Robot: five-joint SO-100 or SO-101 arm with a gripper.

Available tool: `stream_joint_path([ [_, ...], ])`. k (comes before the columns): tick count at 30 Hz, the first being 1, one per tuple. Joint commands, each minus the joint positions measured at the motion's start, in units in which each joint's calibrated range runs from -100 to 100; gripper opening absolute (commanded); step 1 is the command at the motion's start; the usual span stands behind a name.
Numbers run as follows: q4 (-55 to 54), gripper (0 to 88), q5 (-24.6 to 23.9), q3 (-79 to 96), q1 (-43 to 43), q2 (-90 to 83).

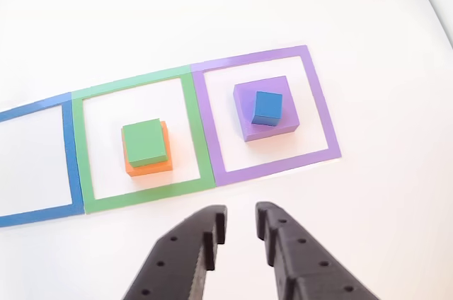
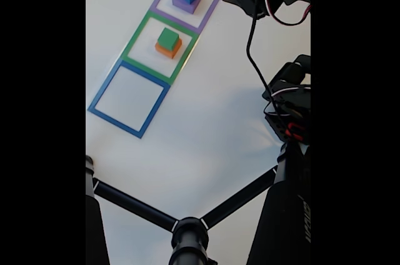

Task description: Tower of hanoi

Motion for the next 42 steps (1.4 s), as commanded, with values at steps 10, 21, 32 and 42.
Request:
stream_joint_path([
  [10,0.36,0.1,0.0,-3.04,10.71,-0.61],
  [21,-15.75,16.5,0.0,16.96,14.45,-4.72],
  [32,-59.31,25.7,0.0,49.42,17.42,-0.93],
  [42,-89.19,26.5,0.0,62.05,15.41,11.26],
])
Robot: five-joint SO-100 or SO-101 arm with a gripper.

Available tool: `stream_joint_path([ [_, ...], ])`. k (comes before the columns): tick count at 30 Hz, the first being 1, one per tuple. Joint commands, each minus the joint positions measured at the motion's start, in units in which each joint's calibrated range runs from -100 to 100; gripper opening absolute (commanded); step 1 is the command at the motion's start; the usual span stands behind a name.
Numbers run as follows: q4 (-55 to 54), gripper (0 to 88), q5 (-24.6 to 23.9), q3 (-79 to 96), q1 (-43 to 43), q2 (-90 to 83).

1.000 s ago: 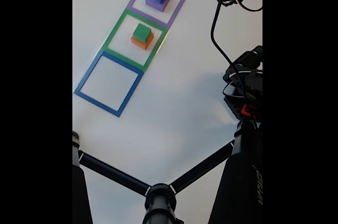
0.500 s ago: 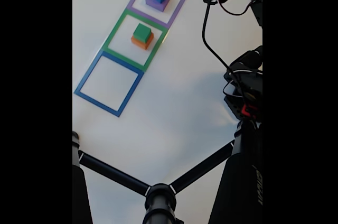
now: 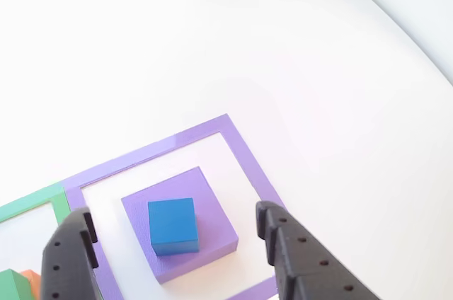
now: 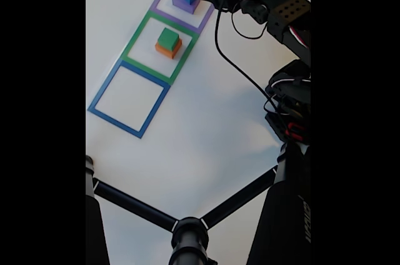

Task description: Tower of hanoi

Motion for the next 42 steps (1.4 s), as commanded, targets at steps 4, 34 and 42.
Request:
stream_joint_path([
  [4,-22.9,26.5,0.54,6.93,-1.57,8.89],
  [34,-60.39,24.6,0.54,5.29,-4.26,43.29],
  [42,-60.96,20.1,0.54,3.93,-4.83,45.63],
])
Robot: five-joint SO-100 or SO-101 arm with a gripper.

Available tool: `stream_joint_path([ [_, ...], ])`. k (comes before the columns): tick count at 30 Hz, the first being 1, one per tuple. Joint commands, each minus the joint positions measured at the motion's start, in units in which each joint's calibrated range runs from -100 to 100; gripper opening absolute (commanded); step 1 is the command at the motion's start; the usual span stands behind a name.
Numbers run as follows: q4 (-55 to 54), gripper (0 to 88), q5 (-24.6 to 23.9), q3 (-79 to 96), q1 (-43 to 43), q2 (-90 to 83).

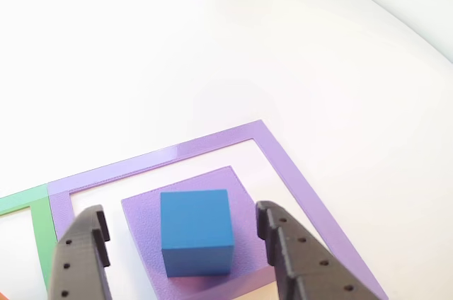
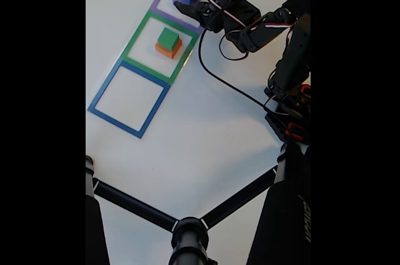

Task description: Tower of hanoi

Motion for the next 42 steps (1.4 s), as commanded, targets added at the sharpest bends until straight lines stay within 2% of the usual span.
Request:
stream_joint_path([
  [1,-1.3,19.7,0.54,-1.47,-0.97,0.03],
  [19,-1.3,4.5,0.54,-1.38,-2.41,0.76],
  [29,1.13,2.4,0.54,-0.74,-2.89,-1.9],
  [32,8.49,2.5,0.54,-0.11,-3.27,-8.77],
  [35,22.02,2.4,0.54,-0.65,-3.56,-18.94],
  [37,33.76,2.4,0.54,-1.83,-3.94,-26.85],
  [42,71.57,1.8,0.54,-13.29,-5.29,-43.89],
])
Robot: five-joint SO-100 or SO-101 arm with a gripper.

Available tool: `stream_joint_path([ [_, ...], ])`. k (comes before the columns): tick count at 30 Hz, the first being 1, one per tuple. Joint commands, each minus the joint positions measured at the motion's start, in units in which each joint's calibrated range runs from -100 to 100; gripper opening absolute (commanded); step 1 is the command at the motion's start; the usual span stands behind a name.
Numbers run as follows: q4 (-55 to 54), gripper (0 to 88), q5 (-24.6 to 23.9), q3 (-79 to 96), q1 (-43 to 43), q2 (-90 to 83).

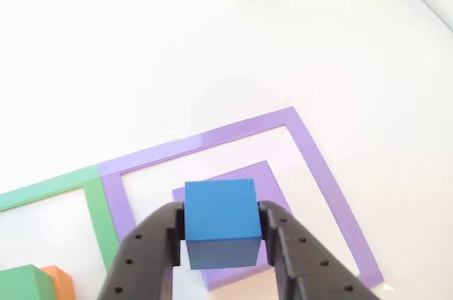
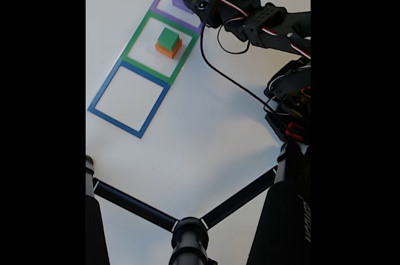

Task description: Tower of hanoi

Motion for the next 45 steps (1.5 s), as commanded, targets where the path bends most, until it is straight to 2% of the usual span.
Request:
stream_joint_path([
  [1,36.54,1.6,0.54,-13.65,-1.57,-15.53],
  [7,70.54,1.5,0.54,-38.47,-3.01,-18.68],
  [11,83.34,2.0,0.54,-49.29,-2.92,-19.17],
  [15,90.87,1.9,0.54,-55.92,-2.82,-19.89],
  [29,97.02,1.4,0.54,-62.74,-12.69,-21.91],
  [42,96.54,1.1,0.54,-62.56,-22.19,-22.64],
  [45,92.97,1.1,0.54,-57.83,-24.01,-22.96],
])
